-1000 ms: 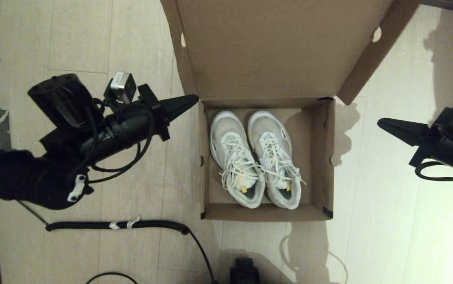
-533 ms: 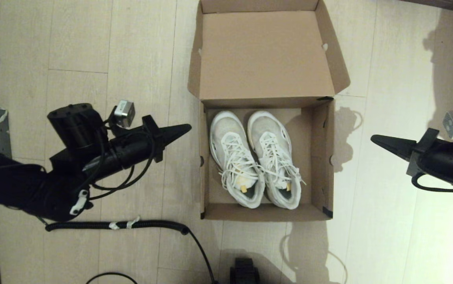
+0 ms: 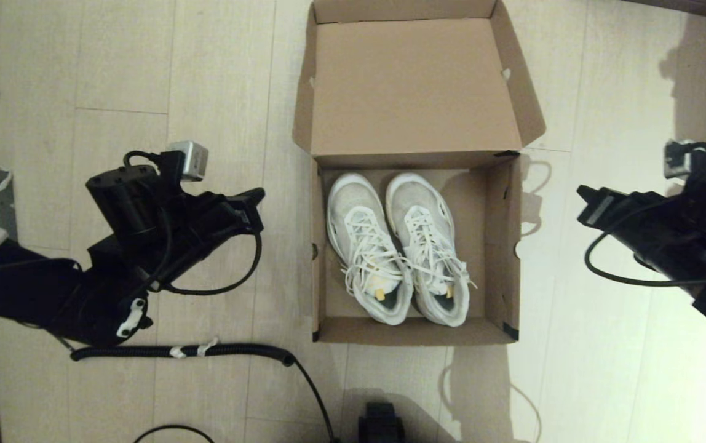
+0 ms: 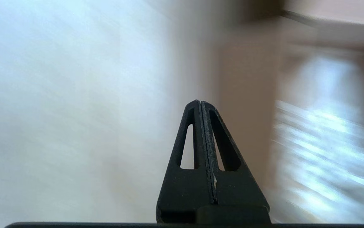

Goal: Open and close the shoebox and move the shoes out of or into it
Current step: Put the shoes out of the shoe box

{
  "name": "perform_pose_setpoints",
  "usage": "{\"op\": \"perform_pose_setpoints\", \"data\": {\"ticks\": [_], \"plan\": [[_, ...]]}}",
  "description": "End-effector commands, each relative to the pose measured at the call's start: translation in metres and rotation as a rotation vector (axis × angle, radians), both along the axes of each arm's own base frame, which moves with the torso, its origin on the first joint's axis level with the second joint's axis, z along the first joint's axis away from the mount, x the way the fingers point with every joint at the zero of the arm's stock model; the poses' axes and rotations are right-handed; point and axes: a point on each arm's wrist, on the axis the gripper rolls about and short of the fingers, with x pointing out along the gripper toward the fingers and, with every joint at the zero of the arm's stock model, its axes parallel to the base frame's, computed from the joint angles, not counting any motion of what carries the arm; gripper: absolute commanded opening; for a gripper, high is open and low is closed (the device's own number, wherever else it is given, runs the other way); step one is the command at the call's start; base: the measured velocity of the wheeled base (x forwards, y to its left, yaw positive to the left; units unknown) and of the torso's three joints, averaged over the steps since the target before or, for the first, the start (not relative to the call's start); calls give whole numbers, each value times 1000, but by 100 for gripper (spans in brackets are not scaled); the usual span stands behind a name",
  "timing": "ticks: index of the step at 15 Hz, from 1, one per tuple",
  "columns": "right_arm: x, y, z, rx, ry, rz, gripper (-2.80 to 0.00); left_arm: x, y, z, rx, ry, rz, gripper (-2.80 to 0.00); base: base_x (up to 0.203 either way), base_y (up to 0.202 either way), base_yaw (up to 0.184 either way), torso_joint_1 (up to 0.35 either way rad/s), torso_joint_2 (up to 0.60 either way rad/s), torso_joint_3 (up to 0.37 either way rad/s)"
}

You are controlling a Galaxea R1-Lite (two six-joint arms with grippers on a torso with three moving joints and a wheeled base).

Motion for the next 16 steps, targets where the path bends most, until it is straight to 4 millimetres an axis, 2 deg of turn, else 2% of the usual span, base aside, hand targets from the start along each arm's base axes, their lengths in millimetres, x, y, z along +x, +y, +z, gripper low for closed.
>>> {"op": "perform_pose_setpoints", "data": {"ticks": [1,3,4,6,8,11,16], "plan": [[11,17,-9,17,23,-37,-280,29,-7,-26,52,-14,93,-280,0,0,0,0,0,0],[24,32,-19,18,45,-2,-280,49,-12,-41,60,-17,106,-280,0,0,0,0,0,0],[25,35,-20,18,46,3,-280,59,-15,-43,55,-31,109,-280,0,0,0,0,0,0],[26,37,-35,10,96,9,-280,79,-25,-41,41,-67,102,-280,0,0,0,0,0,0],[18,36,-48,2,148,16,-280,93,-40,-37,33,-87,80,-280,0,0,0,0,0,0],[-4,38,-55,-1,192,60,-280,101,-58,-22,22,-100,49,-280,0,0,0,0,0,0],[-34,63,-69,-20,265,171,-280,115,-71,-10,-1,-121,34,-280,0,0,0,0,0,0]]}}
